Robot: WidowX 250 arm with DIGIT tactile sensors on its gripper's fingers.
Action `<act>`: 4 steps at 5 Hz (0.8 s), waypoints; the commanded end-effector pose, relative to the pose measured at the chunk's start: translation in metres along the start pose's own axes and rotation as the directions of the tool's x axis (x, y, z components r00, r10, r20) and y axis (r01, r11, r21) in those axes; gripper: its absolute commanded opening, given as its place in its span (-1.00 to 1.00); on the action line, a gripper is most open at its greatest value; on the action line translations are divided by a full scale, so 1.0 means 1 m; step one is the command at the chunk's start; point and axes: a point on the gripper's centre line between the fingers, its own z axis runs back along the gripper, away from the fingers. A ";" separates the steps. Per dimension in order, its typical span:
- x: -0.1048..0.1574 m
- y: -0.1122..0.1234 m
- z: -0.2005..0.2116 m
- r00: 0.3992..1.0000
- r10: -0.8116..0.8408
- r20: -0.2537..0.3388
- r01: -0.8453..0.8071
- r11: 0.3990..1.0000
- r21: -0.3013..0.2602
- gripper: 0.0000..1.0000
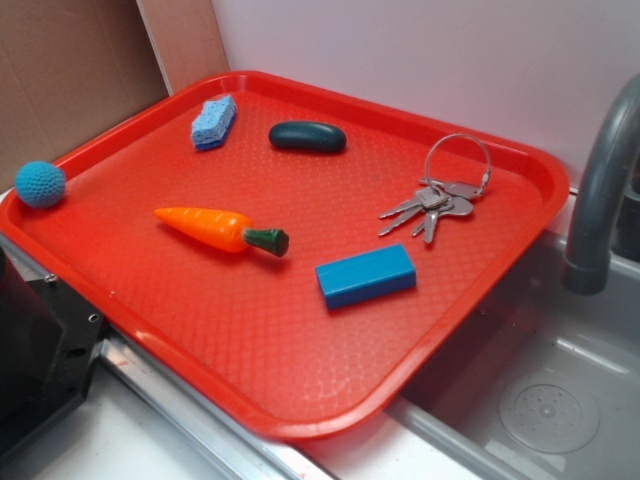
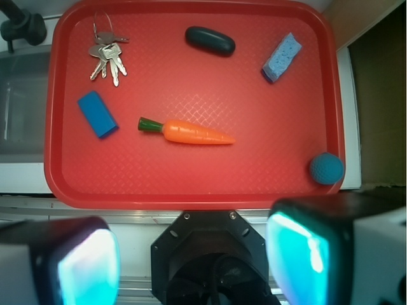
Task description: Grab the carrot.
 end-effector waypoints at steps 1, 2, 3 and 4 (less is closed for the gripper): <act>0.000 0.000 0.000 1.000 0.000 0.000 0.000 1.000 0.000 1.00; 0.049 0.005 -0.011 0.994 0.110 -0.019 -0.110 0.994 -0.005 1.00; 0.098 0.007 -0.023 0.989 0.150 -0.013 -0.150 0.988 0.036 1.00; 0.146 0.011 -0.043 0.994 -0.096 -0.049 0.095 0.995 -0.013 1.00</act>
